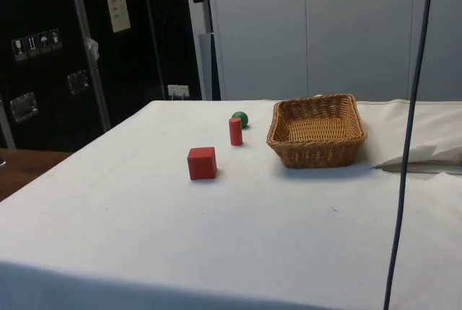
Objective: Pick up the object to the left of the cylinder and place it into the basket.
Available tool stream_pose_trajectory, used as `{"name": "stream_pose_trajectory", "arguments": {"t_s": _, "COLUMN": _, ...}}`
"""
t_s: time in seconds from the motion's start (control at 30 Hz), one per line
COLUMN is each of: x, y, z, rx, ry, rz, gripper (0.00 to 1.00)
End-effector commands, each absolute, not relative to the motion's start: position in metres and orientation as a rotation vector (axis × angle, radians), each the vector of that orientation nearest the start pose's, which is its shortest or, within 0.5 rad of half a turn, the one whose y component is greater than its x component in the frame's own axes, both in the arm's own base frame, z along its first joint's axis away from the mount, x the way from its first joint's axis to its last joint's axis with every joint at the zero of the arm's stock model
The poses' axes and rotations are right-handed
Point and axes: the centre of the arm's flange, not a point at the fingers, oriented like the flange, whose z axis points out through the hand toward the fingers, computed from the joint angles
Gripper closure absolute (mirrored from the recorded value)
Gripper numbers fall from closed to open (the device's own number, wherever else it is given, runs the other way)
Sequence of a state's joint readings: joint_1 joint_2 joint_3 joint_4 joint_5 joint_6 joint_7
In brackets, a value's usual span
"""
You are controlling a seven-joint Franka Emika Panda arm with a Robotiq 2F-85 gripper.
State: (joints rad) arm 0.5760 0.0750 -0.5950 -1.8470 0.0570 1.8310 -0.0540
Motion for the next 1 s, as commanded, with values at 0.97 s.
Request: {"name": "stream_pose_trajectory", "arguments": {"t_s": 0.97, "x": 0.576, "y": 0.032, "z": 0.403, "rx": -3.143, "ry": -0.111, "rz": 0.014, "gripper": 0.0}}
